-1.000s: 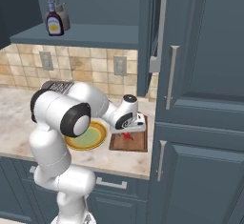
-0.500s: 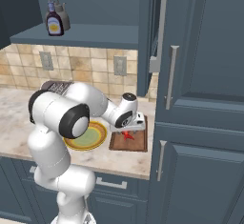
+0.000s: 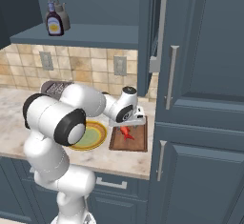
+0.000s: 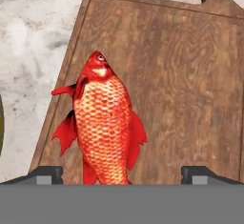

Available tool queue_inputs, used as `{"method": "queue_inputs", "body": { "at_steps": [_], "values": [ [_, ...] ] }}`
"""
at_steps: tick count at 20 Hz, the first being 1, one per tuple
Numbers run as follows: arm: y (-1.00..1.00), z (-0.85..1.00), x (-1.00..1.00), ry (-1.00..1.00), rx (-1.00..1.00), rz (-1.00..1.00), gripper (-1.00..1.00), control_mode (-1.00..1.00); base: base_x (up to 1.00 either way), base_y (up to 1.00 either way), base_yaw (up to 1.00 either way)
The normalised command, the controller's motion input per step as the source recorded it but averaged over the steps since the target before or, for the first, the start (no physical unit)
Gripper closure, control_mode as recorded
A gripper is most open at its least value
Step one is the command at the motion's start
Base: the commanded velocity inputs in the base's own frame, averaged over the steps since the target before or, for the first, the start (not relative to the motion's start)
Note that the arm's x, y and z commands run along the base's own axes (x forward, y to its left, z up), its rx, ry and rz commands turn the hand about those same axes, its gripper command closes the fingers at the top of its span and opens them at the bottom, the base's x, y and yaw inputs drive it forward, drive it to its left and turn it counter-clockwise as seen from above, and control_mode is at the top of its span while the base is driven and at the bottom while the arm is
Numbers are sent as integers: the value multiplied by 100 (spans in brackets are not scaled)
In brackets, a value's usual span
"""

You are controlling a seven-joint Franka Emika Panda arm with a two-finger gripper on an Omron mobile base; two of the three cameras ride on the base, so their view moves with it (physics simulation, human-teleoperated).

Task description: Pick the fish from the plate and place it on the cutting board. Then pick the condiment bottle from the cabinet and place it next to the cutting board.

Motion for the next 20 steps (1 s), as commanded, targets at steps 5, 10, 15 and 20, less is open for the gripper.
{"method": "queue_inputs", "body": {
  "at_steps": [5, 10, 15, 20],
  "values": [
    [8, 35, -7, 0, 0, 0, -100, -100, 0, 0, 0],
    [20, 30, -10, 0, 0, 0, -100, -100, 0, 0, 0],
    [31, 19, -11, 0, 1, 0, -100, -100, 0, 0, 0],
    [34, 12, -13, 0, 0, 0, -100, -100, 0, 0, 0]
  ]
}}
